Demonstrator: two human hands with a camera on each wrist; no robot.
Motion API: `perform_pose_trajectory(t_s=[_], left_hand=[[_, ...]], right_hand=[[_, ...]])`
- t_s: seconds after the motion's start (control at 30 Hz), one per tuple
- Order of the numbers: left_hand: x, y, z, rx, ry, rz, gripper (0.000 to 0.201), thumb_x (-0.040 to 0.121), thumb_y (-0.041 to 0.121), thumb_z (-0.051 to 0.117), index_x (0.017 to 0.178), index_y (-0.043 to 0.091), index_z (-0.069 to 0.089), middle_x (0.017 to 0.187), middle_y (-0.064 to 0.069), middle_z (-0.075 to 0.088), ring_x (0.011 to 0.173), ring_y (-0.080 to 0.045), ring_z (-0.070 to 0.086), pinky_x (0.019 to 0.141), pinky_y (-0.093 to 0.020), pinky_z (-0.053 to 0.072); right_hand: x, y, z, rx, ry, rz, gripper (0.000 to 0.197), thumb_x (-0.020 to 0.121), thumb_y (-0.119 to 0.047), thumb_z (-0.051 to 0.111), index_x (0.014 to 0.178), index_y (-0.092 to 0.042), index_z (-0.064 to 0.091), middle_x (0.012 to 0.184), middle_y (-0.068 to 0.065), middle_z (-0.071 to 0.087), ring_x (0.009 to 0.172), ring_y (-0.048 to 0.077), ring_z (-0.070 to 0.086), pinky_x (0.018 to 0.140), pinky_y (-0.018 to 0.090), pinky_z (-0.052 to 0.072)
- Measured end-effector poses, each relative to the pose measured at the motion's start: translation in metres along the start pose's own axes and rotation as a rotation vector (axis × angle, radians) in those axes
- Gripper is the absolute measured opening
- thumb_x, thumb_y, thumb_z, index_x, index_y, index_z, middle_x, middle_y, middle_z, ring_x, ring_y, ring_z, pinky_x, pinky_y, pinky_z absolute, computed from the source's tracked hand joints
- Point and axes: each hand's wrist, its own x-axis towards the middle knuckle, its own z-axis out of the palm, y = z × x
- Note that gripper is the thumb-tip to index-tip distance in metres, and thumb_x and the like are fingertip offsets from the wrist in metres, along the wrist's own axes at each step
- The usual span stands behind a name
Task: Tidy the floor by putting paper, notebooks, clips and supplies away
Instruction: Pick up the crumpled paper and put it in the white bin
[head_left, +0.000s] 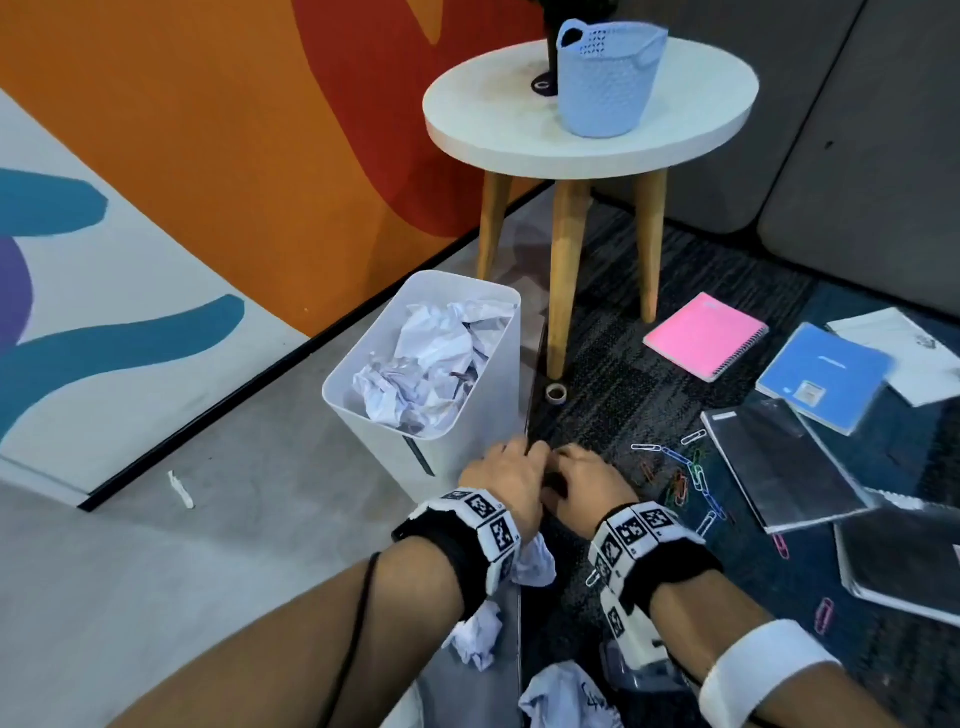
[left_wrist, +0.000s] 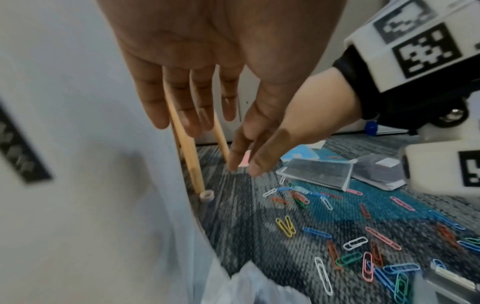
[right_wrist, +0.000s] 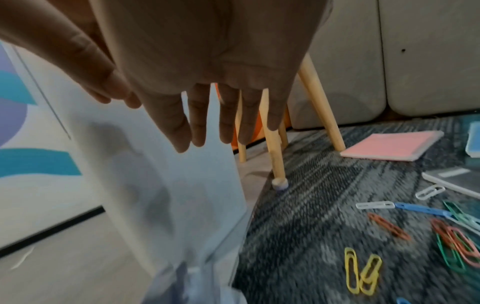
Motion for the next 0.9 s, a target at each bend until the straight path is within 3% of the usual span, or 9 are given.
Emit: perform_pose_trajectory(t_s=[0.1,0.23,0.37,0.5,0.63,0.9], left_hand=[[0.004,-0.015,0.028,-0.043,-0.093,-0.073,0.051,0.086,0.021,0.057,0.131,0.018,0.035,0.134,-0.006,0.038,0.127,-0.029,0.039,0.101,-0.040,0.041],[-0.004,-0.031,0.059,-0.097,-0.167,-0.118,0.060,0.083,0.027,0.062,0.134,0.018,0.032,0.136,-0.004,0.036,0.128,-0.027,0.038,0.101,-0.038,0.039],[-0.013,-0.040,0.078,-0.100,-0.193,-0.153,0.060,0.085,0.032,0.060,0.136,0.018,0.032,0.137,-0.005,0.036,0.126,-0.027,0.040,0.100,-0.038,0.041],[-0.020,-0.045,0.094,-0.132,-0.208,-0.197,0.058,0.086,0.031,0.057,0.137,0.018,0.033,0.140,-0.004,0.035,0.126,-0.027,0.040,0.101,-0.040,0.042],[-0.024,-0.046,0.113,-0.137,-0.230,-0.220,0.051,0.089,0.027,0.051,0.136,0.018,0.033,0.139,-0.005,0.035,0.124,-0.028,0.040,0.099,-0.039,0.042],[-0.016,-0.047,0.152,-0.110,-0.326,-0.264,0.063,0.083,0.037,0.058,0.137,0.020,0.030,0.135,-0.005,0.036,0.122,-0.030,0.041,0.095,-0.041,0.044]], right_hand=[[0.005,0.011,0.034,0.041,-0.095,0.025,0.043,0.084,-0.029,0.059,0.126,-0.025,0.051,0.138,0.000,0.040,0.122,0.027,0.045,0.102,0.035,0.042],[0.011,0.021,0.074,0.114,-0.220,0.005,0.065,0.080,-0.027,0.065,0.139,-0.033,0.038,0.154,0.003,0.019,0.132,0.029,0.037,0.109,0.036,0.038],[0.014,0.023,0.112,0.113,-0.314,-0.029,0.073,0.079,-0.025,0.064,0.141,-0.044,0.030,0.158,0.005,0.006,0.131,0.027,0.045,0.108,0.031,0.039],[0.014,0.021,0.129,0.131,-0.294,-0.010,0.057,0.083,-0.017,0.061,0.135,-0.036,0.044,0.154,0.000,0.023,0.124,0.023,0.051,0.102,0.025,0.041],[0.016,0.019,0.129,0.150,-0.238,0.042,0.042,0.081,-0.015,0.065,0.120,-0.024,0.052,0.126,0.007,0.048,0.106,0.028,0.058,0.087,0.029,0.046],[0.010,0.033,0.100,0.162,-0.179,0.071,0.035,0.081,-0.019,0.068,0.113,-0.016,0.052,0.118,0.009,0.051,0.106,0.029,0.056,0.086,0.028,0.043]])
